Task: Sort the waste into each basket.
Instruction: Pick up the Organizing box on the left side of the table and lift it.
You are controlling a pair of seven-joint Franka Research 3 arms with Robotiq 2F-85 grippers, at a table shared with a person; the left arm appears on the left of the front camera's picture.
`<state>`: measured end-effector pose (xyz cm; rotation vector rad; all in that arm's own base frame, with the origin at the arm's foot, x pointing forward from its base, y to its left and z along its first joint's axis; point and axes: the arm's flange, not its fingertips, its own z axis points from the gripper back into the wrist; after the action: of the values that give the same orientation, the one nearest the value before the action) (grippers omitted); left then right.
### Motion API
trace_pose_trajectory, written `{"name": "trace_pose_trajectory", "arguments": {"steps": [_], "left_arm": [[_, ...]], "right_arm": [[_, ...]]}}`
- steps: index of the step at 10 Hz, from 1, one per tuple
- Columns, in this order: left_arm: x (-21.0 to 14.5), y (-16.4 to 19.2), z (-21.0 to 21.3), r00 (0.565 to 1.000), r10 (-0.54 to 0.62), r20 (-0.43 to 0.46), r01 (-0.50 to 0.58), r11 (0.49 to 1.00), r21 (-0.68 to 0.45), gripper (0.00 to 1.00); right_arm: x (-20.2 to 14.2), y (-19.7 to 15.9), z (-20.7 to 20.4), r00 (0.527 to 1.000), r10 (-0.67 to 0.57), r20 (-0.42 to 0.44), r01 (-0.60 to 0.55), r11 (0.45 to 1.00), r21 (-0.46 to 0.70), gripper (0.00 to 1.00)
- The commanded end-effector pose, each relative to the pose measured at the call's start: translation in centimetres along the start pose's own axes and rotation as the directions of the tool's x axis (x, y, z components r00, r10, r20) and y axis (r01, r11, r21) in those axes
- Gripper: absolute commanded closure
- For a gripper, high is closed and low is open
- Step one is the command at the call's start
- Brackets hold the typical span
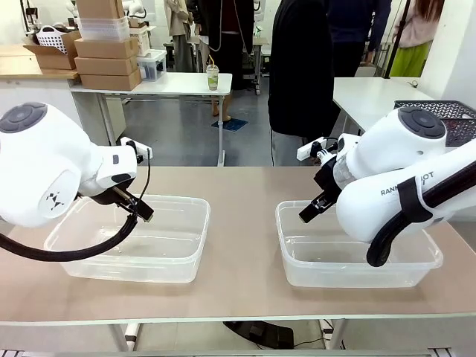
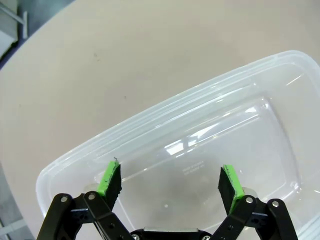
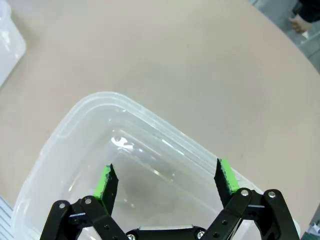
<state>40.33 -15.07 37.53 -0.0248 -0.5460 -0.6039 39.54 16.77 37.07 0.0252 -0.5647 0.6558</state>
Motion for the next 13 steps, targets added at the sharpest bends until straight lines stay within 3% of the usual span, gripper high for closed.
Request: {"name": "trace_pose_trajectory", "arguments": {"steps": [1,3,4,5,6,7,8,9,10,11,12,13], "left_arm": [[1.6,0.2,6.3,0.997,0.066,-0.034,-0.066,0.998,-0.014,0.00],[0.9,0.0,14.7,0.977,0.107,0.185,-0.104,0.994,-0.024,0.00],[0.3,-0.5,15.2,0.974,0.074,0.216,-0.075,0.997,-0.006,0.00],[2.4,0.6,10.2,0.994,0.065,0.092,-0.064,0.998,-0.012,0.00],[2.4,0.6,10.2,0.994,0.065,0.092,-0.064,0.998,-0.012,0.00],[2.6,0.6,15.6,0.982,0.071,0.177,-0.071,0.997,-0.006,0.00],[2.2,0.4,15.9,0.983,0.071,0.171,-0.027,0.969,-0.246,0.00],[1.0,2.3,17.6,0.964,0.199,0.176,-0.066,0.822,-0.565,0.00],[-0.4,4.5,18.4,0.938,0.318,0.135,-0.099,0.621,-0.777,0.00],[-2.0,6.4,17.9,0.901,0.427,0.071,-0.200,0.557,-0.806,0.00],[-3.8,7.8,17.1,0.839,0.543,0.002,-0.274,0.427,-0.861,0.00],[-5.5,8.2,16.1,0.791,0.611,-0.014,-0.290,0.355,-0.889,0.00]], "right_arm": [[0.4,-0.2,4.6,0.997,-0.069,0.018,0.069,0.998,0.003,0.00],[-1.6,0.5,13.8,0.982,-0.128,0.142,0.151,0.976,-0.160,0.00],[-2.9,1.6,14.8,0.982,-0.101,0.158,0.127,0.979,-0.162,0.00],[2.2,-1.7,8.0,0.991,-0.098,0.094,0.104,0.992,-0.064,0.00],[2.2,-1.7,8.0,0.991,-0.098,0.094,0.104,0.992,-0.064,0.00],[2.6,-1.6,13.7,0.982,-0.110,0.152,0.128,0.985,-0.113,0.00],[2.1,-2.0,13.9,0.940,-0.251,0.230,0.196,0.952,0.236,0.00],[0.9,-3.8,15.7,0.789,-0.603,0.121,0.433,0.684,0.588,0.00],[-0.3,-5.3,16.6,0.607,-0.794,-0.027,0.584,0.423,0.693,0.00],[-2.0,-6.0,16.7,0.472,-0.876,-0.098,0.620,0.251,0.744,0.00],[-4.1,-6.8,16.4,0.357,-0.922,-0.152,0.615,0.109,0.781,0.00],[-7.0,-8.0,16.1,0.246,-0.951,-0.187,0.611,0.002,0.792,0.00]]}}
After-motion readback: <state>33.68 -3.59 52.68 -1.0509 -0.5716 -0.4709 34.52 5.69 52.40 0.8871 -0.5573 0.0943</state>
